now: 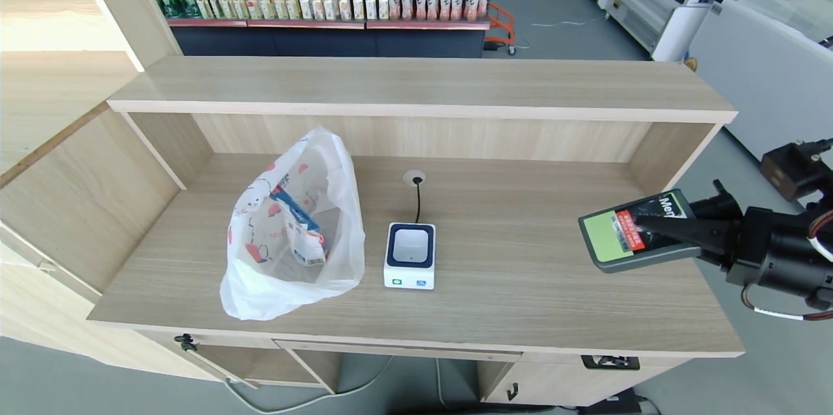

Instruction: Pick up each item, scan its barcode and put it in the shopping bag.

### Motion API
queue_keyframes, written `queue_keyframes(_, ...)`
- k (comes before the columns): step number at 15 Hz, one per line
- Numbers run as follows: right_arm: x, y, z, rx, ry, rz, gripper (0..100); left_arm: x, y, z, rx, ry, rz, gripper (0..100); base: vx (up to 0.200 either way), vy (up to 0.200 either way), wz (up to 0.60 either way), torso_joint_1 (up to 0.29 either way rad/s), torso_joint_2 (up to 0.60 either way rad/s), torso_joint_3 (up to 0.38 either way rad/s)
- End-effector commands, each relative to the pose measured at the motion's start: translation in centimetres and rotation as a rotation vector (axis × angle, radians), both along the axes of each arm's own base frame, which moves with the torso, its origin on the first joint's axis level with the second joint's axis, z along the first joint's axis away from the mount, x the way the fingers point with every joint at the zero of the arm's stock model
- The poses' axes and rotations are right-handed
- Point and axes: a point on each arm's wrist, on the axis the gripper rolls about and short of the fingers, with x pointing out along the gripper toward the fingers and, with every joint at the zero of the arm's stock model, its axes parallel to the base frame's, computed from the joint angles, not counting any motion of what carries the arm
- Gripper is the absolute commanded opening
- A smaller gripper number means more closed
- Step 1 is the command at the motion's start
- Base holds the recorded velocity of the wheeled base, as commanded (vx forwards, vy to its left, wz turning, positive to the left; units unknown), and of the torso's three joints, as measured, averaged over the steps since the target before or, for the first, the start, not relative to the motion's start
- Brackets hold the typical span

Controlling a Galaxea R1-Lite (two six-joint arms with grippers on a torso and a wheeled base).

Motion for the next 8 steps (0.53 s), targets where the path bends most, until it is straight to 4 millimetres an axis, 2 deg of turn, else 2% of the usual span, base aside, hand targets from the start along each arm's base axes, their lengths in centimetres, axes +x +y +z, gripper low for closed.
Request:
queue_keyframes(1, 1.4, 0.1, -0.2, -0.001, 0.019, 0.003, 0, 0.0, 0.0, 0.0, 0.000, -0.001, 0.001, 100, 0.000, 0.200, 0.00, 0.002, -0.01, 0.002)
queue_keyframes(5, 2.9, 0.2, -1.7, -0.095, -0.006, 0.029, 0, 0.0, 0.0, 0.0, 0.002, -0.001, 0.001, 100, 0.000, 0.200, 0.00, 0.000, 0.00, 0.002)
queue_keyframes(6, 3.2, 0.2, -2.0, -0.110, -0.006, 0.034, 0, 0.0, 0.0, 0.0, 0.000, -0.001, 0.001, 100, 0.200, 0.200, 0.00, 0.002, 0.01, 0.002)
queue_keyframes(8, 4.4, 0.2, -2.6, -0.136, -0.005, 0.043, 0, 0.0, 0.0, 0.0, 0.000, -0.001, 0.001, 100, 0.000, 0.000, 0.00, 0.000, 0.00, 0.000)
